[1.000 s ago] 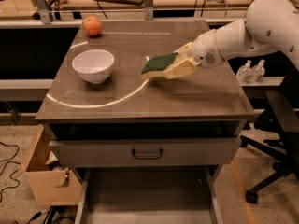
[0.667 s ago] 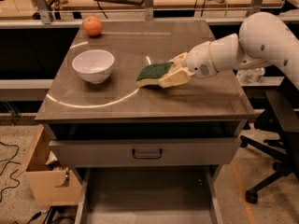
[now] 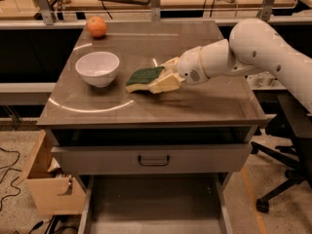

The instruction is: Pick sponge from white bowl and place on counter

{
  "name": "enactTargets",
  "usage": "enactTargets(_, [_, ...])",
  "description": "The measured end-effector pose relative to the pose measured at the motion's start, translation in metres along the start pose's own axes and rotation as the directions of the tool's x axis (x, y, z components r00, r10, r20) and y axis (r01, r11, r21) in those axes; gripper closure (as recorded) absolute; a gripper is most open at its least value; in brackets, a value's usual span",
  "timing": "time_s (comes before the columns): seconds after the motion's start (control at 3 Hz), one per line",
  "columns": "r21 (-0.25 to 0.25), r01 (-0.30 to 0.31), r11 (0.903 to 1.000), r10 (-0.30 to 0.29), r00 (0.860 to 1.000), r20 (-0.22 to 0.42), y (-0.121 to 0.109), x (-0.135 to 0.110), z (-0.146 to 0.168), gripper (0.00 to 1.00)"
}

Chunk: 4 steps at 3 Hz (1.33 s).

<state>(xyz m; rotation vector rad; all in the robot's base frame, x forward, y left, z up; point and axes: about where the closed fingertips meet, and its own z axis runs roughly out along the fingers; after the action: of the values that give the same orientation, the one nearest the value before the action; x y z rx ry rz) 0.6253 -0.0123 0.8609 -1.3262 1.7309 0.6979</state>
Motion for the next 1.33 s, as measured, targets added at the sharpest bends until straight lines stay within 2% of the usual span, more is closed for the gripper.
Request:
enactTargets(0.33, [-0.004,0.001,1.0,-0.001,1.0,0.0,0.001,-0.0004,0.0022,0.83])
enactTargets(1.33, [-0.017,0.003,0.9998,-0.003,1.0,0.0,0.0045,-0.0019,0.0087,0.13])
